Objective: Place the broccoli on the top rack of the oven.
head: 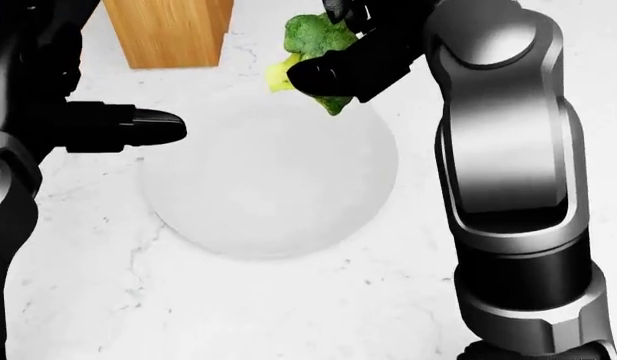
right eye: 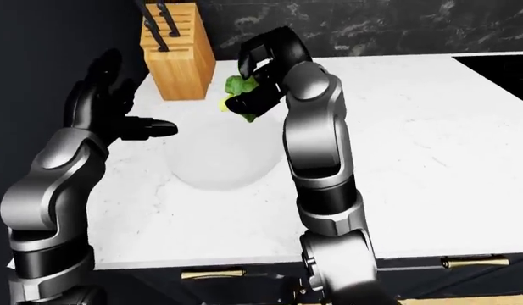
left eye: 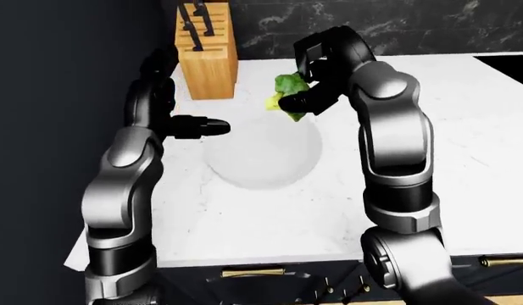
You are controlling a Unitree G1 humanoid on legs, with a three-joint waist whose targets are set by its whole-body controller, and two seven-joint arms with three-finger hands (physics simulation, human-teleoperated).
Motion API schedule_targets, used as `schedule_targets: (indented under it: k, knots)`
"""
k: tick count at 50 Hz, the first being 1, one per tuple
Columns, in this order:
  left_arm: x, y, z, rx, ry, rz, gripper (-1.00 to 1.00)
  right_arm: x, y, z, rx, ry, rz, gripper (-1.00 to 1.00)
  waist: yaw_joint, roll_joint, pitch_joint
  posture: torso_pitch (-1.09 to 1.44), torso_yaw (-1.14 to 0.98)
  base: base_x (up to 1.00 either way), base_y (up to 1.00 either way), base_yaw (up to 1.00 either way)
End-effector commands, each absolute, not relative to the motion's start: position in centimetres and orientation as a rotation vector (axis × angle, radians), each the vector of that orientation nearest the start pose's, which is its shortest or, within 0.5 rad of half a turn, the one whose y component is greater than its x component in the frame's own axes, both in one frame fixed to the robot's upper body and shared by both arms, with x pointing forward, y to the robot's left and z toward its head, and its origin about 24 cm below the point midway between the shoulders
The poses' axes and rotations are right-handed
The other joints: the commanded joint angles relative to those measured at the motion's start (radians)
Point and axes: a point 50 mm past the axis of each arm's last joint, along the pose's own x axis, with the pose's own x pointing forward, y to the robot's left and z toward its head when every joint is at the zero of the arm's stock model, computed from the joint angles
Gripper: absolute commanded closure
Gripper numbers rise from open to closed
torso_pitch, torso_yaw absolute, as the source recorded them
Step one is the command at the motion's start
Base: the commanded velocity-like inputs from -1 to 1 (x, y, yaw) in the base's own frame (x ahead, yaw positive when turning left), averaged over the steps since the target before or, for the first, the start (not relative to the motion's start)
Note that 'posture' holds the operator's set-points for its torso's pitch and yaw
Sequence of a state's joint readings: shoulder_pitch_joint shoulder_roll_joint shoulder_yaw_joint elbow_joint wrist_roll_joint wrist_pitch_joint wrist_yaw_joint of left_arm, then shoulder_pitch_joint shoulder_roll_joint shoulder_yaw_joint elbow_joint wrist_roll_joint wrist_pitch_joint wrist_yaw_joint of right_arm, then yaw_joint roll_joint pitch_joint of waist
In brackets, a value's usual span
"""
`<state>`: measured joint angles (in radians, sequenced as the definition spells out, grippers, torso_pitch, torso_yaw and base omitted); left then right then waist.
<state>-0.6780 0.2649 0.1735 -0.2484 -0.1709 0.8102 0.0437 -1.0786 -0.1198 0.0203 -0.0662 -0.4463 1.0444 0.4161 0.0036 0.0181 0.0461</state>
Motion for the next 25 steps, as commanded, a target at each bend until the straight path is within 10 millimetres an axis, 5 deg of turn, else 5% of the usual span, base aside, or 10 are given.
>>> schedule_targets:
  k: [1,11,15,17,18,19,25]
  knots:
    - [31.99,17.89,24.95,0.059,-0.23,0.028,-1.0,33.68,-10.16,31.37,-0.445,-0.157,0.151,1.0,-0.001,0.005,-0.031,0.0,0.0,0.0,0.0,0.0]
    - [32.05,17.83,25.01,0.058,-0.23,0.026,-1.0,33.69,-10.16,31.31,-0.445,-0.154,0.151,1.0,-0.01,0.035,-0.069,0.0,0.0,0.0,-0.12,0.0]
    - [32.07,17.85,24.92,0.058,-0.229,0.026,-1.0,33.63,-10.15,31.08,-0.444,-0.152,0.152,1.0,-0.019,-0.002,-0.067,0.0,0.0,-0.13,-0.25,0.0]
    - [32.1,17.85,24.89,0.058,-0.23,0.027,-1.0,33.62,-10.14,31.05,-0.444,-0.152,0.151,1.0,-0.017,-0.047,-0.079,0.0,0.0,-0.26,-0.26,0.0]
    - [32.1,17.83,24.88,0.058,-0.23,0.026,-1.0,33.62,-10.12,31.02,-0.444,-0.152,0.152,1.0,-0.025,-0.029,-0.062,0.0,0.0,-0.26,-0.27,0.0]
    - [32.1,17.82,24.86,0.058,-0.23,0.026,-1.0,33.61,-10.12,31.0,-0.444,-0.152,0.152,1.0,-0.025,-0.035,-0.051,0.0,0.0,-0.27,-0.27,0.0]
    - [32.08,17.78,24.83,0.059,-0.23,0.025,-1.0,33.64,-10.14,30.78,-0.443,-0.15,0.153,1.0,-0.008,-0.015,-0.045,0.0,0.0,-0.26,-0.26,0.0]
